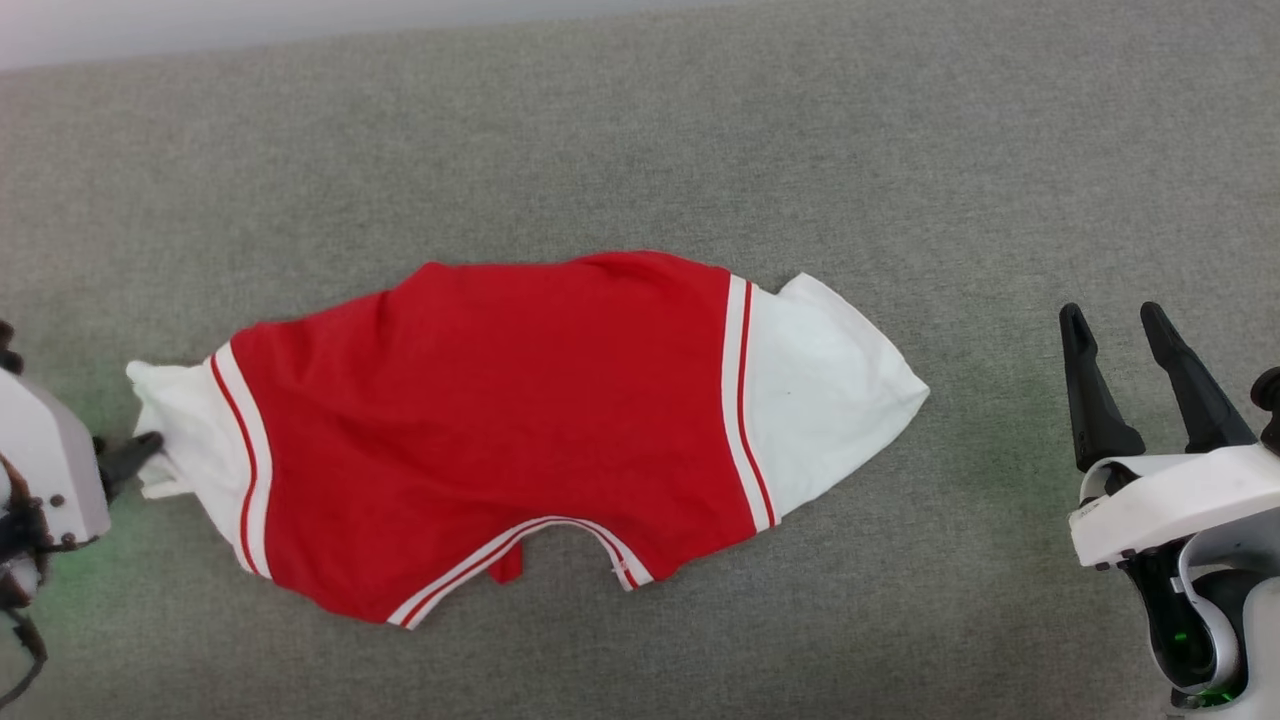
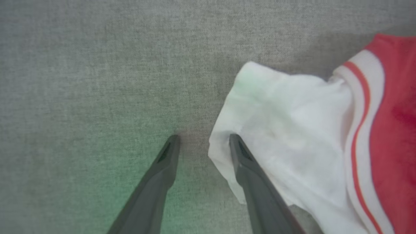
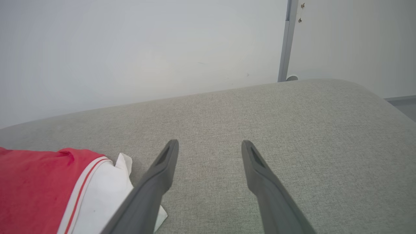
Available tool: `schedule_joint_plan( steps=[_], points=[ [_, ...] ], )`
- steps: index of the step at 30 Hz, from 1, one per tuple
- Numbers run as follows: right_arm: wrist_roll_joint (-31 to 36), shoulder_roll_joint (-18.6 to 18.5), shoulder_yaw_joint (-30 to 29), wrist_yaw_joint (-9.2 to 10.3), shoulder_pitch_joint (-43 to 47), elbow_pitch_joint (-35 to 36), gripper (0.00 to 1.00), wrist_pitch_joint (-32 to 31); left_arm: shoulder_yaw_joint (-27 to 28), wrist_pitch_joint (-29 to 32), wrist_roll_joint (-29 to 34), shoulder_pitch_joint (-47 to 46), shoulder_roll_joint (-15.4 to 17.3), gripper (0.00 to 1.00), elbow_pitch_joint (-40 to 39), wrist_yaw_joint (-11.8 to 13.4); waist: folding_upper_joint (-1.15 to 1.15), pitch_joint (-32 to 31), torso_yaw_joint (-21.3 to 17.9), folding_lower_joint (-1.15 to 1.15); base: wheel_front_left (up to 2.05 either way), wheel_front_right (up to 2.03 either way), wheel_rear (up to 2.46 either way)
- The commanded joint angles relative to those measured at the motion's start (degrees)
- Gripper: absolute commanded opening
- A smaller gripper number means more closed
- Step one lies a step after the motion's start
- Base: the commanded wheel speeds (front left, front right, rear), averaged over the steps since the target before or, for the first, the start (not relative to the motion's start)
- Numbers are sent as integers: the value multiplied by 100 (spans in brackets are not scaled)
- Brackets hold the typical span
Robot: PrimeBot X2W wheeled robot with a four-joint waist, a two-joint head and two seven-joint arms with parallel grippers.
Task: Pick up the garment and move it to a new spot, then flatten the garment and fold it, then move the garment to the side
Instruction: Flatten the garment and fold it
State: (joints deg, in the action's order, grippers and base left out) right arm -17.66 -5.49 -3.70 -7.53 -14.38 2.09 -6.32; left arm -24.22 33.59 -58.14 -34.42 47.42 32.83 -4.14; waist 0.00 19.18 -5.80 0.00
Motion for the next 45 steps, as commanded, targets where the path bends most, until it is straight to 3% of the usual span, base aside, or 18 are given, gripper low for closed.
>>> schedule_joint_plan(
  steps=[1, 2, 4, 8, 10, 17, 29, 38, 40, 45],
  points=[
    [-13, -25, -36, 9, 14, 20, 100, -3, -90, 75, -5, 78, -101, 71, 100, -27, 0, 5, 1, 0, 0, 0, 0],
    [-12, -25, -43, 9, 29, 24, 100, -11, -117, 149, -43, 88, -127, 68, 145, -43, 0, 7, 6, 0, 0, 0, 0],
    [-6, -23, -53, 9, 52, 33, 100, -22, -168, 322, -129, 104, -196, 49, 212, -78, 0, 10, 16, 0, 0, 0, 0],
    [20, -15, -54, 9, 45, 38, 100, -46, -237, 553, -205, 50, -297, 44, 255, -95, 0, 9, 43, 0, 0, 0, 0],
    [31, -7, -41, 9, 19, 40, 100, -57, -298, 694, -222, 58, -344, 0, 321, -12, 0, 5, 48, 0, 0, 0, 0],
    [-93, -28, -30, 9, -13, 48, 100, -333, -266, 543, -112, -83, -230, 0, 264, -5, 0, 18, 71, 0, 0, 0, 0],
    [-794, -268, 585, 9, -293, -195, 100, -2048, -237, 424, -92, -273, -283, 0, 22, 56, 0, 194, 293, 0, 0, 0, 0],
    [-905, -415, 963, 9, -761, -877, 99, -2850, -348, 349, -1, -470, -469, 0, -89, 5, 0, 312, 514, 0, 0, 0, 0],
    [-879, -447, 1095, 9, -897, -1094, 0, -2942, -362, 345, 20, -531, -500, 0, -71, -1, 0, 310, 544, 0, 0, 0, 0],
    [-1018, -482, 1052, 8, -1357, -1369, 0, -3073, -316, 310, 25, -755, -483, 0, -75, -25, 0, 203, 601, 0, 0, 0, 0]
  ],
)
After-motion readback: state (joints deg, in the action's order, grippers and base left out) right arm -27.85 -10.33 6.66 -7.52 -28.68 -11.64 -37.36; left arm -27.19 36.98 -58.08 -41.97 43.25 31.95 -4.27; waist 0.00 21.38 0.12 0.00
